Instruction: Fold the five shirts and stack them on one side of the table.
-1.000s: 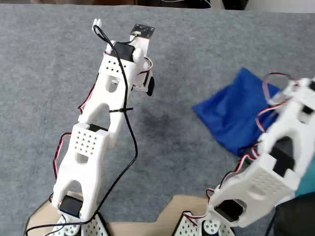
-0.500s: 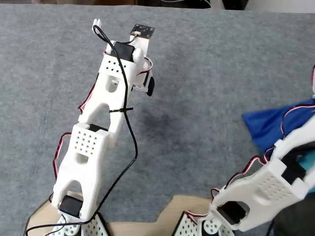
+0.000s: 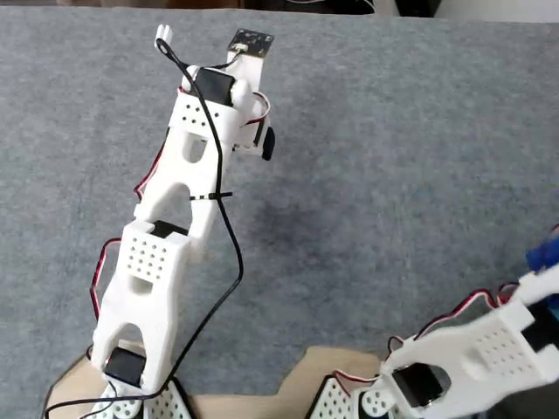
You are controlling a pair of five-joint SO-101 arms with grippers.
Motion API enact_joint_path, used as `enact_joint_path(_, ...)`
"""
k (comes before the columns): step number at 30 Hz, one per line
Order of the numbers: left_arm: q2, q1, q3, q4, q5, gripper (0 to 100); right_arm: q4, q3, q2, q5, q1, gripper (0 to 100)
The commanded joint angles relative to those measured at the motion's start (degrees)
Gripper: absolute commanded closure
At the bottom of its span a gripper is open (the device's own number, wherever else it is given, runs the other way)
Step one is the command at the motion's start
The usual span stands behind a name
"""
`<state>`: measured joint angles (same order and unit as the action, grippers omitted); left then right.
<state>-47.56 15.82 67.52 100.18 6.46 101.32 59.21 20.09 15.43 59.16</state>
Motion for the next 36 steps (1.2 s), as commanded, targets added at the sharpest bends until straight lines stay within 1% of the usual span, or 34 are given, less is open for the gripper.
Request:
enact_joint_path(1,4.09,-0.18,0.35,0.70,0.18,78,0.79,2.77,-0.57,-1.49,3.82,99.5)
enact_joint_path(10,5.05,0.09,0.35,0.70,0.09,78,0.88,2.59,-0.66,-2.37,11.38,99.4)
enact_joint_path(13,5.32,0.26,0.44,0.70,0.00,78,1.05,2.59,-0.66,-8.00,12.44,99.4)
enact_joint_path(19,5.32,3.16,0.53,0.70,0.00,78,1.05,1.45,-0.66,-12.66,14.81,99.4)
enact_joint_path(21,5.32,4.31,0.53,0.70,0.00,78,1.05,-1.10,-1.01,-14.95,15.08,99.4)
enact_joint_path(25,5.32,5.98,0.79,0.62,-0.09,78,1.05,-10.86,-5.41,-21.80,15.16,99.3)
enact_joint_path(27,5.32,6.51,0.88,0.62,-0.09,78,0.97,-15.87,-8.84,-23.21,15.16,99.3)
enact_joint_path(31,4.97,6.59,0.88,0.62,-0.09,78,0.79,-23.87,-15.78,-23.30,14.90,98.6)
enact_joint_path(34,4.88,6.15,0.44,0.62,-0.09,78,0.79,-27.65,-19.74,-23.30,15.16,92.8)
enact_joint_path(36,5.14,6.07,0.44,0.62,-0.09,78,0.79,-30.02,-21.85,-23.30,16.75,87.8)
